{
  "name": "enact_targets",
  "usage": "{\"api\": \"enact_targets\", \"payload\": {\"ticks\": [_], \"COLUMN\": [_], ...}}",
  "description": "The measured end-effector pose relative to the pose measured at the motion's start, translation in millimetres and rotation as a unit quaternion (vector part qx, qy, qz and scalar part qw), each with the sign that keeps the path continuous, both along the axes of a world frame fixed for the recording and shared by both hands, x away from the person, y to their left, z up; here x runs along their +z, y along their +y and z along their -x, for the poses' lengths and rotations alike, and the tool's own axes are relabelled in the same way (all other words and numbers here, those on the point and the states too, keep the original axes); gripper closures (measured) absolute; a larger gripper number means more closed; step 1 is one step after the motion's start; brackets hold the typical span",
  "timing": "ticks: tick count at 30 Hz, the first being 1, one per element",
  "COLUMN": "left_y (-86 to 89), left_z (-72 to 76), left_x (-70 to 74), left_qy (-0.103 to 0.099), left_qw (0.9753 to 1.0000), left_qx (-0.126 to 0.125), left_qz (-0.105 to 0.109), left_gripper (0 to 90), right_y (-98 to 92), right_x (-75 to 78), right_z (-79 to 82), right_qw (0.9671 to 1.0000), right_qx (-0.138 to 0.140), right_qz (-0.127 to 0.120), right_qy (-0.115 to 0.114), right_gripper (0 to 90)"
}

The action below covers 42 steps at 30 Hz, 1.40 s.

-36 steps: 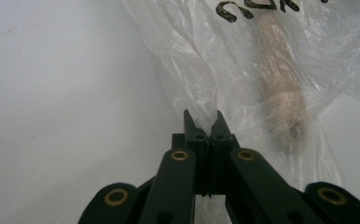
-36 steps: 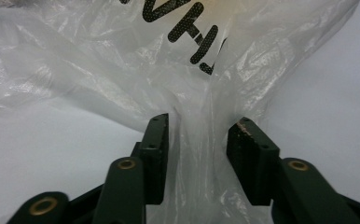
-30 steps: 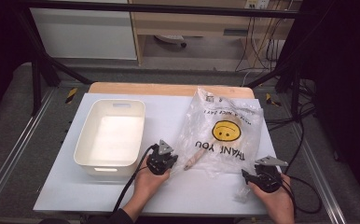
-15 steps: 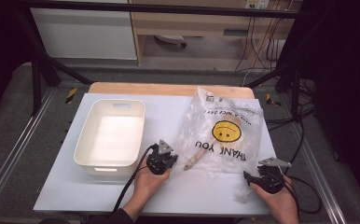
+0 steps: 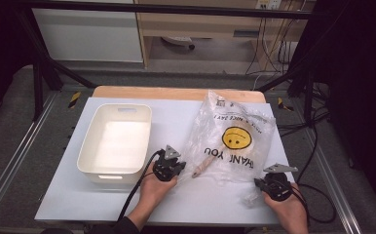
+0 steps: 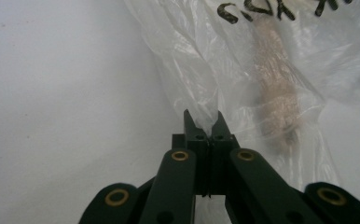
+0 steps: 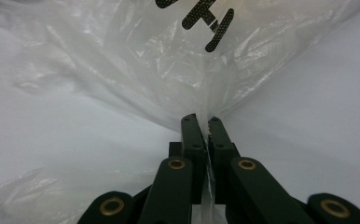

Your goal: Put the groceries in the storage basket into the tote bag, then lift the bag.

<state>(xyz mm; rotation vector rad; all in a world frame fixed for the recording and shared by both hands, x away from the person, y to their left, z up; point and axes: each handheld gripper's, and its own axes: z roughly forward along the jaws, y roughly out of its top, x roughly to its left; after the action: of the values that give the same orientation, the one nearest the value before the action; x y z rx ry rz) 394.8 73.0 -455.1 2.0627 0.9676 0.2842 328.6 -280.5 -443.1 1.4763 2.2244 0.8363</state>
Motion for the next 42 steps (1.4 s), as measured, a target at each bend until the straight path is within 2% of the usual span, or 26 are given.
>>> {"api": "enact_targets", "payload": {"ticks": [5, 12, 24, 32, 42], "left_y": [-1.0, -0.6, -0.6, -0.1, -2.2], "left_z": [1.0, -0.4, -4.2, -7.5, -12.1], "left_x": [11.7, 28.9, 48.2, 59.9, 70.6], "left_qy": [0.004, 0.015, 0.011, 0.016, 0.02], "left_qw": [0.9998, 0.9985, 0.9981, 0.9973, 0.9969], "left_qx": [-0.007, -0.012, -0.018, -0.021, -0.027], "left_qz": [0.016, 0.051, 0.058, 0.069, 0.071], "left_gripper": [90.0, 90.0, 90.0, 90.0, 90.0], "right_y": [13.2, 28.3, 37.2, 39.2, 40.0], "right_x": [7.3, 18.1, 33.7, 42.3, 55.1], "right_z": [-1.5, -2.8, -10.5, -13.1, -17.2], "right_qw": [0.9998, 0.9989, 0.9979, 0.9976, 0.997], "right_qx": [0.016, 0.041, 0.055, 0.059, 0.064], "right_qz": [-0.004, -0.009, -0.016, -0.018, -0.022], "right_qy": [-0.006, -0.019, -0.03, -0.032, -0.038], "right_gripper": [90.0, 90.0, 90.0, 90.0, 90.0]}}
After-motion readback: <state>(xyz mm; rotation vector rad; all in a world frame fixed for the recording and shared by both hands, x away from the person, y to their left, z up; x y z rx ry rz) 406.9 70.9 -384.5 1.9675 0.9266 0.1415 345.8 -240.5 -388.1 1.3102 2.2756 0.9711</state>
